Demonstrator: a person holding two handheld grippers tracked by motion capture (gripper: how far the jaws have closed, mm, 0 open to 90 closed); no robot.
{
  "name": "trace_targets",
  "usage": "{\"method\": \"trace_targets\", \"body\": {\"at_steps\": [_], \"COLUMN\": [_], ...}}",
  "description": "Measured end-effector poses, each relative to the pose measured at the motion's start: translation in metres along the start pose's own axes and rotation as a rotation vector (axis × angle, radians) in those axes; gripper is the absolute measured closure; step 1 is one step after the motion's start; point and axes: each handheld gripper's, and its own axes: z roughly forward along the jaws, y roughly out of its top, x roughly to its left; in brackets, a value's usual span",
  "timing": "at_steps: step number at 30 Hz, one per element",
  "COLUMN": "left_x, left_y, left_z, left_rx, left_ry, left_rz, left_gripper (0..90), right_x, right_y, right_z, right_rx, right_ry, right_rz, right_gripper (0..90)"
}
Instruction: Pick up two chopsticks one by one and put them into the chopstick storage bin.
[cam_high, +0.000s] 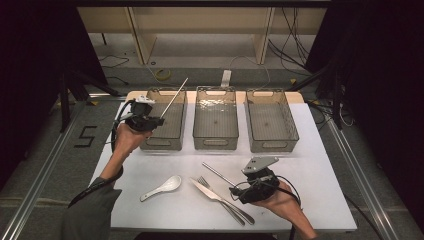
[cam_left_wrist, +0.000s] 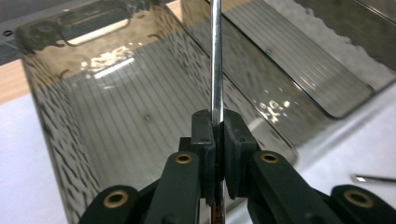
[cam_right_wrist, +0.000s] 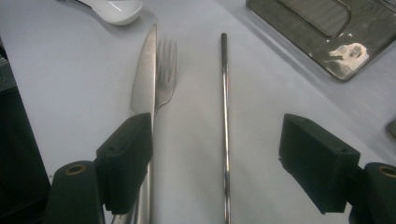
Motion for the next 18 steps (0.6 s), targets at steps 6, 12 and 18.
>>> {"method": "trace_targets", "body": {"at_steps": [6,12,18], "left_x": [0.017,0.032,0.035], "left_y": [0.005,0.001,-0.003], "left_z": [0.007,0.013,0.022], "left_rx": [-0.017,-0.014,0.003], "left_ry": [0.039,0.069,0.09], "left_rz": [-0.056,-0.104,-0.105], "left_gripper": [83.6,83.6,83.4], "right_x": [0.001,0.003,0.004], "right_y": [-0.002,-0.003,-0.003], "right_z": [0.0,0.0,0.001], "right_rx": [-0.003,-0.006,-0.004], "right_ry": [0.004,0.015,0.018], "right_rz": [0.004,-0.002,-0.002], "right_gripper": [26.9,26.9,26.6]}}
